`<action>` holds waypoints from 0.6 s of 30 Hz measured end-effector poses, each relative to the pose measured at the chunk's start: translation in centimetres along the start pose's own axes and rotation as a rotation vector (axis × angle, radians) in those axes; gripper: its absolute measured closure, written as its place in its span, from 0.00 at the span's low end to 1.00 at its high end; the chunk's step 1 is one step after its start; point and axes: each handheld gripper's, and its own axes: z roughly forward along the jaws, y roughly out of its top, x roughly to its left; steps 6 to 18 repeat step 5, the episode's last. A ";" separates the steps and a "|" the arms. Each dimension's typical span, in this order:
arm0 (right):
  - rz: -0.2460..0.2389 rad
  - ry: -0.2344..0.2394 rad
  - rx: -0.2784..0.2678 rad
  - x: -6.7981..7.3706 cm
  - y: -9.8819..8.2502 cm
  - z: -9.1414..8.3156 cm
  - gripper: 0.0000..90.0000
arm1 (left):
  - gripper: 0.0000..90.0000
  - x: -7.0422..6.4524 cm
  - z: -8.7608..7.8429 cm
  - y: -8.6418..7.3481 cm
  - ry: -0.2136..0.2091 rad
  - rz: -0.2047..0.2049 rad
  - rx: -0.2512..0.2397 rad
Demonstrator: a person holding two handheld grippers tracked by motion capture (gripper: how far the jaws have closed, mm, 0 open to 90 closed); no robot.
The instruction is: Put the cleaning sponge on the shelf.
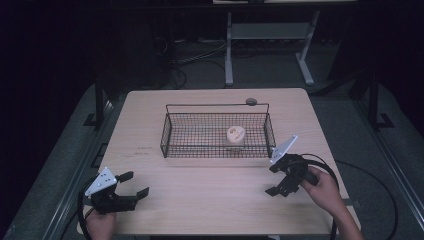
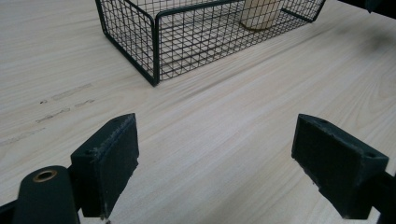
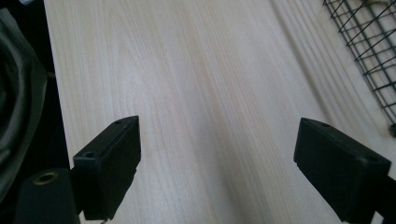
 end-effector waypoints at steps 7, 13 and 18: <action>0.002 -0.009 -0.009 0.5 -0.5 0.3 0.16 | 0.15 0.1 0.1 0.0 -0.001 -0.001 0.001; 0.002 -0.009 -0.009 0.5 -0.5 0.3 0.16 | 0.15 0.1 0.1 0.0 -0.001 -0.001 0.001; 0.002 -0.009 -0.009 0.5 -0.5 0.3 0.16 | 0.15 0.1 0.1 0.0 -0.001 -0.001 0.001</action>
